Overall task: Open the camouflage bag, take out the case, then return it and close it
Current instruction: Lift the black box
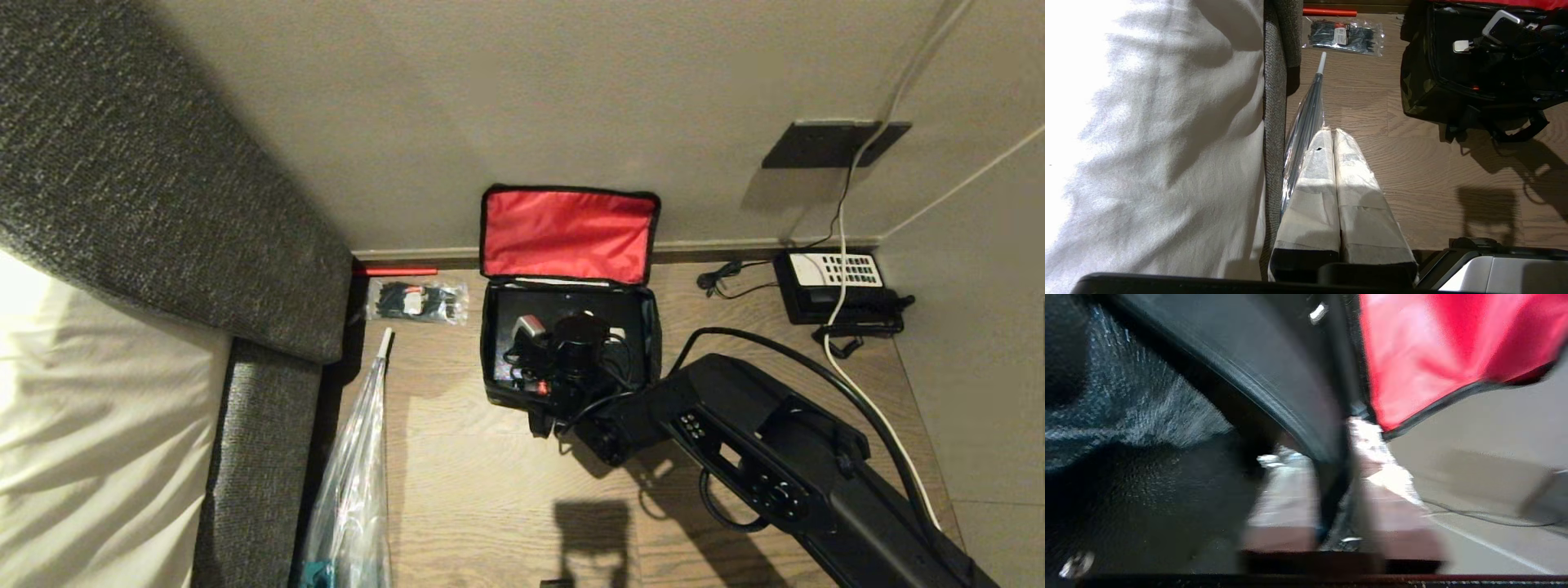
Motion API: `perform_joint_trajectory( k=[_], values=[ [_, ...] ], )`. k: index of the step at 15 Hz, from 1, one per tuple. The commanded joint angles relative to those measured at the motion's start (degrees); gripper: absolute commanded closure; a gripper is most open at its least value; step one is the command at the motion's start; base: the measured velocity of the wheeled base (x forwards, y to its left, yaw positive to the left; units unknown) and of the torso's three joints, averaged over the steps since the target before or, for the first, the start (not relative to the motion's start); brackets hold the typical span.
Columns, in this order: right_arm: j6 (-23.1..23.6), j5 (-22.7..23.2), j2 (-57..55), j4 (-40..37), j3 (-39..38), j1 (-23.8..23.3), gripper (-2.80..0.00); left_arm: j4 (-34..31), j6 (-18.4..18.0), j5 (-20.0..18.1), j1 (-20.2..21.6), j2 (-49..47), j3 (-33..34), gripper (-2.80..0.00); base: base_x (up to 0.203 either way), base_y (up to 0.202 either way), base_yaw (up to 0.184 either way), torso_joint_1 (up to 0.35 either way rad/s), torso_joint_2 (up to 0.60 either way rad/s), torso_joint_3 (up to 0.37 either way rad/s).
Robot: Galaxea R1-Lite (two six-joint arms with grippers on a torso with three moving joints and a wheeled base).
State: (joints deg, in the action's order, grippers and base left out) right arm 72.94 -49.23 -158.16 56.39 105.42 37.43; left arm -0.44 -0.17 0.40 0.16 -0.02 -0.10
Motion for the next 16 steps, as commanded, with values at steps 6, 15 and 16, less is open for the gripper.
perform_joint_trajectory(
  k=[6,15,16],
  values=[
    [0.7,0.2,-0.8,-2.3,-0.7,0.0,-2.80,0.0,0.0,0.0,0.0,0.2,0.0,0.00,0.000,0.000,0.000,0.000,0.00,0.000],
    [7.9,5.0,-3.9,-4.8,5.6,0.0,-2.80,0.0,0.0,0.0,0.0,0.2,0.0,0.00,0.000,0.000,0.000,0.000,0.00,0.000],
    [10.1,5.1,-3.9,-3.4,5.7,-0.3,-2.80,0.0,0.0,0.0,0.0,0.2,0.0,0.00,0.000,0.000,0.000,0.000,0.00,0.000]
  ],
)
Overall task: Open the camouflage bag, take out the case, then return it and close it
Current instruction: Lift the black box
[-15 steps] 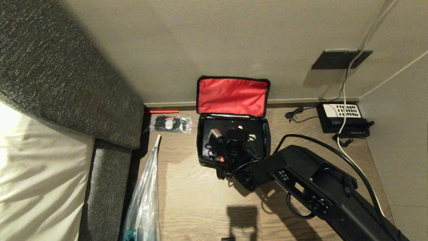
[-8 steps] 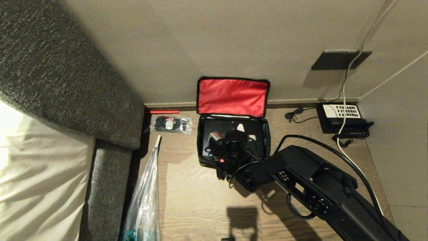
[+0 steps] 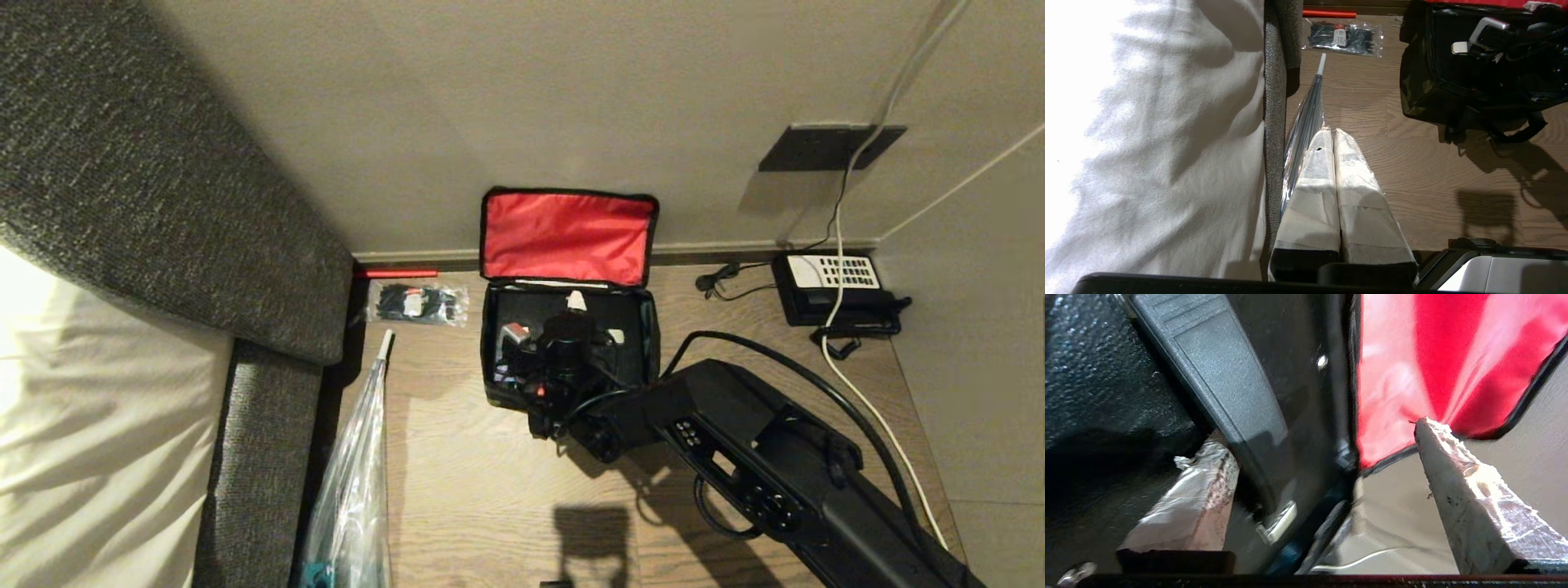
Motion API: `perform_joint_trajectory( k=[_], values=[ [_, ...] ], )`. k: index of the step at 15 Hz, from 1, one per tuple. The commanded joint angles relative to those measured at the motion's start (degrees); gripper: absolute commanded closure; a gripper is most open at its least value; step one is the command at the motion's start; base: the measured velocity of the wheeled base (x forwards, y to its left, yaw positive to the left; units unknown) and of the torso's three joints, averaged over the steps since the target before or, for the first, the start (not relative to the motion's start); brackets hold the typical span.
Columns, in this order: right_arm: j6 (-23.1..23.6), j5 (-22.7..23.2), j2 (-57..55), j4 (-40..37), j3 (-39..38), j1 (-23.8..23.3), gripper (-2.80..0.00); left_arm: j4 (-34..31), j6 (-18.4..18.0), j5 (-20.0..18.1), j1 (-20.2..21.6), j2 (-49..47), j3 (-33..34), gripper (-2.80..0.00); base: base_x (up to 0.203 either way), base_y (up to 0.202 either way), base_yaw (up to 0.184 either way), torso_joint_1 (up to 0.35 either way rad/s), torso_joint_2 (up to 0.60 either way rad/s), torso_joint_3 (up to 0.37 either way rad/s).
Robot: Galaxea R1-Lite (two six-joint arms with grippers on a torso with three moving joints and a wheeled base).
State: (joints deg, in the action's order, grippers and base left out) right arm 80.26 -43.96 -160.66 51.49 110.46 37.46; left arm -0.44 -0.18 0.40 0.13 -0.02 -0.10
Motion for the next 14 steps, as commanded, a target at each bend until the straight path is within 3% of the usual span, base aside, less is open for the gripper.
perform_joint_trajectory(
  k=[1,6,11,12,14],
  values=[
    [4.5,-0.2,-1.4,2.7,0.8,-0.6,-2.80,0.0,0.0,0.0,0.0,0.2,0.0,0.00,0.000,0.000,0.000,0.000,0.00,0.000],
    [12.7,-0.4,-2.4,9.8,0.8,-2.7,-2.80,0.0,0.0,0.0,0.0,0.2,0.0,0.00,0.000,0.000,0.000,0.000,0.00,0.000],
    [12.3,-0.4,-3.6,11.8,0.9,-3.1,-2.80,0.0,0.0,0.0,0.0,0.2,0.0,0.00,0.000,0.000,0.000,0.000,0.00,0.000],
    [12.3,-0.4,-3.7,12.0,0.9,-3.0,0.00,0.0,0.0,0.0,0.0,0.2,0.0,0.00,0.000,0.000,0.000,0.000,0.00,0.000],
    [12.1,-0.6,-3.9,11.8,0.9,-3.0,0.00,0.0,0.0,0.0,0.0,0.2,0.1,0.00,0.000,0.000,0.000,0.000,0.00,0.000]
  ],
)
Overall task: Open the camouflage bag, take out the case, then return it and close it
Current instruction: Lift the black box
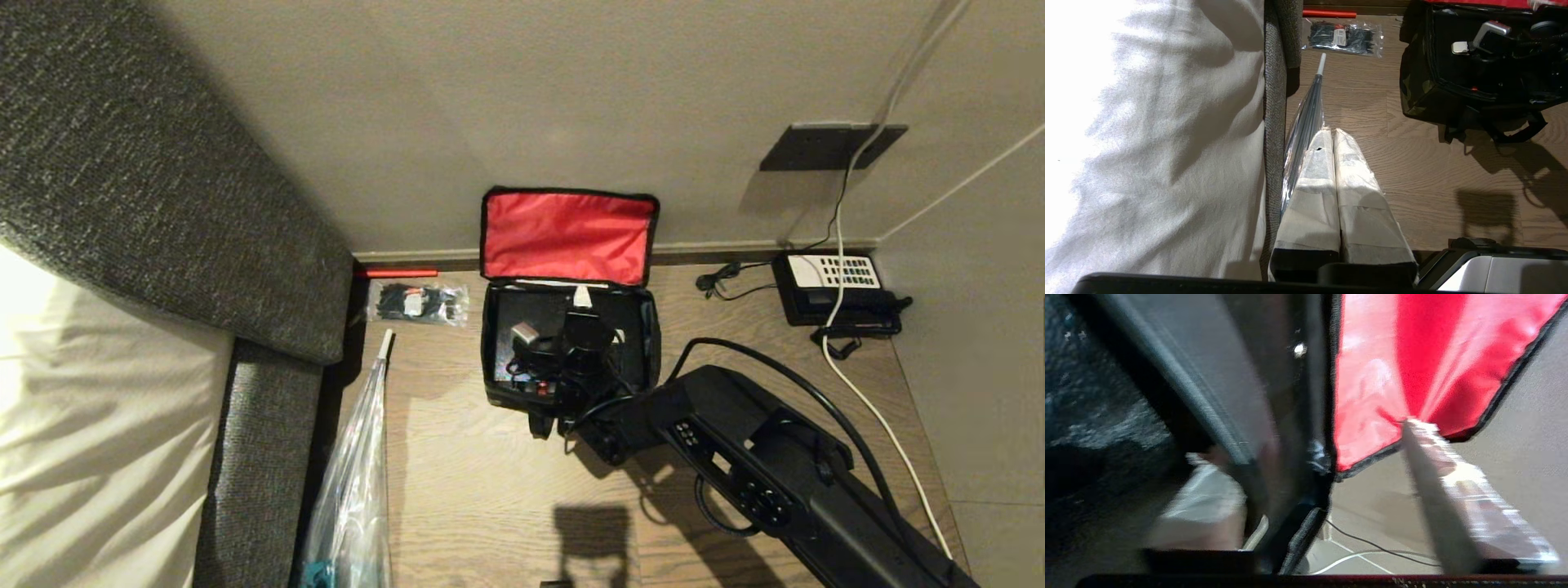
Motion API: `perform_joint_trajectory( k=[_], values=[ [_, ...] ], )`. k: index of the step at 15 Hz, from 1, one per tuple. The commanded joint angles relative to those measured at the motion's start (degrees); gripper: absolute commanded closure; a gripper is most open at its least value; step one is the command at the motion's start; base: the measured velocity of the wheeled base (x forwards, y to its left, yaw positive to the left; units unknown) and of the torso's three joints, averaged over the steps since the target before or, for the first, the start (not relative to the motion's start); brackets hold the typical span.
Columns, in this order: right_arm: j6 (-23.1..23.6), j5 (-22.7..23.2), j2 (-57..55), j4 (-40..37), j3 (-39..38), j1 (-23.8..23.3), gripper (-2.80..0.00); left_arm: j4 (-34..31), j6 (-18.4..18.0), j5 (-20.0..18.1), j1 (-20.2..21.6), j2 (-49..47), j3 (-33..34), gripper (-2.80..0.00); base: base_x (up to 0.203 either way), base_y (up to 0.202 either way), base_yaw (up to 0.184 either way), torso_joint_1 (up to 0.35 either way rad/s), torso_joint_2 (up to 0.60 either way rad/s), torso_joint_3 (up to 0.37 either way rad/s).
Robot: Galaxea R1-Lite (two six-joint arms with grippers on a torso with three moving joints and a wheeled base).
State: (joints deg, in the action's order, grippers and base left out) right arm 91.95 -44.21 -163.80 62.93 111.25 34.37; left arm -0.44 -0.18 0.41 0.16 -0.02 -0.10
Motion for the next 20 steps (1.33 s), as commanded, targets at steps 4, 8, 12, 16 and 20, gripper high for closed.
perform_joint_trajectory(
  k=[4,8,12,16,20],
  values=[
    [-0.5,-0.4,-1.3,1.1,0.1,0.5,0.00,0.0,0.0,0.0,0.0,0.2,0.0,0.00,0.000,0.000,0.000,0.000,0.00,0.000],
    [-3.0,-0.4,-1.3,1.0,0.1,1.4,0.00,0.0,0.0,0.0,0.0,0.2,0.0,0.00,0.000,0.000,0.000,0.000,0.00,0.000],
    [-3.2,-0.3,-1.1,3.6,-0.2,1.4,0.00,0.0,0.0,0.0,0.0,0.2,0.0,0.00,0.000,0.000,0.000,0.000,0.00,0.000],
    [-2.2,-0.7,2.3,7.1,-3.6,1.5,0.00,0.0,0.0,0.0,0.0,0.1,0.0,0.00,0.000,0.000,0.000,0.000,0.00,0.000],
    [-0.1,-0.8,6.5,8.0,-10.3,2.4,0.00,0.0,0.0,0.0,0.0,0.1,0.0,0.00,0.000,0.000,0.000,0.000,0.00,0.000]
  ],
)
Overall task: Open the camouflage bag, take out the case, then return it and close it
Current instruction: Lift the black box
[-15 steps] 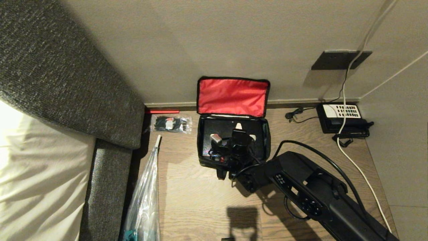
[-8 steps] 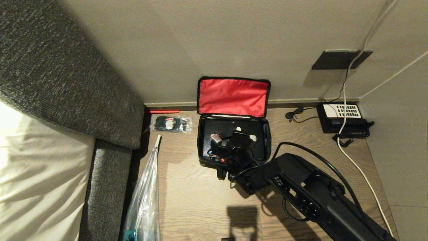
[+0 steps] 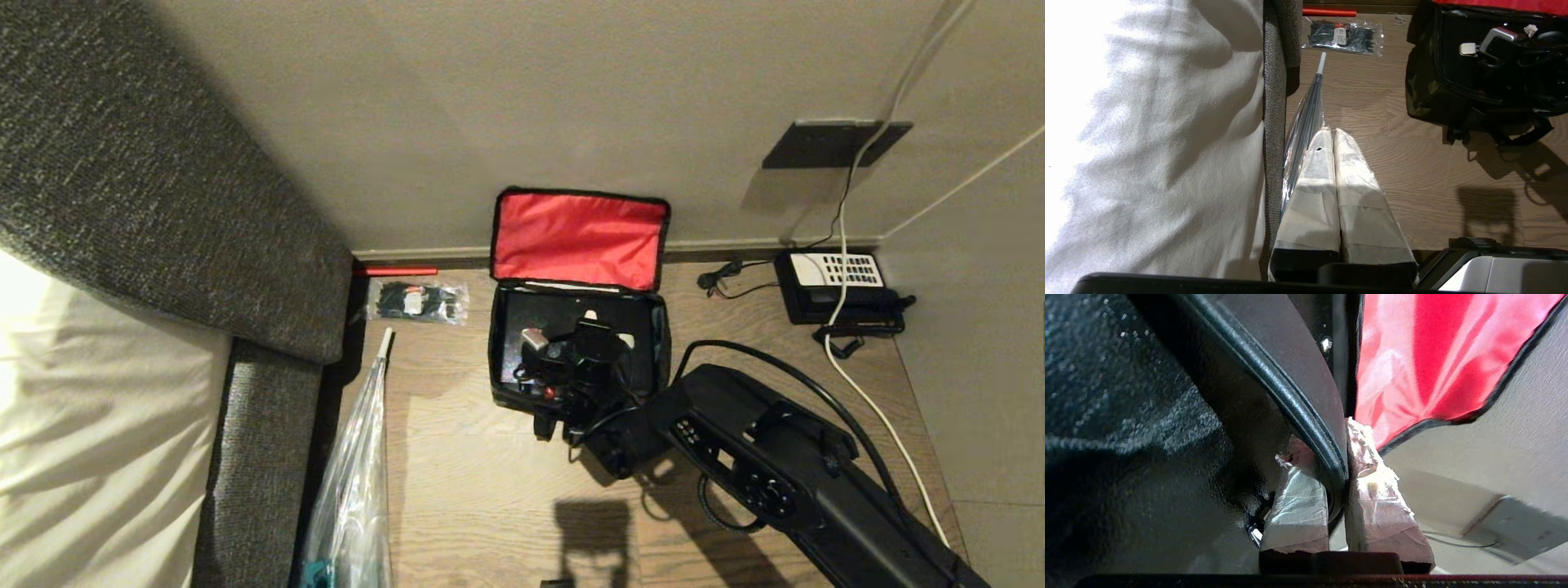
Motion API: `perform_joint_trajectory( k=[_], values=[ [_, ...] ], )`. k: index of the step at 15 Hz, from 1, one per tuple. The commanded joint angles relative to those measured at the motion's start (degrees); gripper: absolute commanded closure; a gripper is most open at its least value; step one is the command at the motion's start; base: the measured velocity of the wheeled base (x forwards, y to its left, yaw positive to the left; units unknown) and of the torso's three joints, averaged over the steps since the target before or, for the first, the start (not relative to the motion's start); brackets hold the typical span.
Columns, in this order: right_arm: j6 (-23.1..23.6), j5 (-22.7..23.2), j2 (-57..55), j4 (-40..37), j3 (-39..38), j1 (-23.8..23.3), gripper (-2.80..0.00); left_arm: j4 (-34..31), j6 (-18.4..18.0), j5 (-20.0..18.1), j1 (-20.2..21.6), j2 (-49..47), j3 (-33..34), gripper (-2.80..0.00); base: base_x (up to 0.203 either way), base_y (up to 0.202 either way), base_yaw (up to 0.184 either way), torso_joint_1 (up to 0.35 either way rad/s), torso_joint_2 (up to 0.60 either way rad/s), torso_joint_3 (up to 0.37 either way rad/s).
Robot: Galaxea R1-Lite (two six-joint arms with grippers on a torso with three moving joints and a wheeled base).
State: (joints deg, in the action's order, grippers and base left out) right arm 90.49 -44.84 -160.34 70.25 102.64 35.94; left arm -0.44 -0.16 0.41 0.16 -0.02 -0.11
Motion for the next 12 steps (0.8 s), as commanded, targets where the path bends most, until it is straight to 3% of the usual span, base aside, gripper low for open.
perform_joint_trajectory(
  k=[1,7,12],
  values=[
    [1.7,-0.2,3.7,1.1,-2.5,1.2,0.00,0.0,0.0,0.0,0.0,0.1,0.0,0.00,0.000,0.000,0.000,0.000,0.00,0.000],
    [1.4,-3.2,10.1,6.0,-10.3,2.5,0.00,0.0,0.0,0.0,0.0,0.0,0.0,0.00,0.000,0.000,0.000,0.000,0.00,0.000],
    [1.4,-4.3,15.8,5.7,-13.1,3.0,0.00,0.0,0.0,0.0,0.0,0.0,0.0,0.00,0.000,0.000,0.000,0.000,0.00,0.000]
  ],
)
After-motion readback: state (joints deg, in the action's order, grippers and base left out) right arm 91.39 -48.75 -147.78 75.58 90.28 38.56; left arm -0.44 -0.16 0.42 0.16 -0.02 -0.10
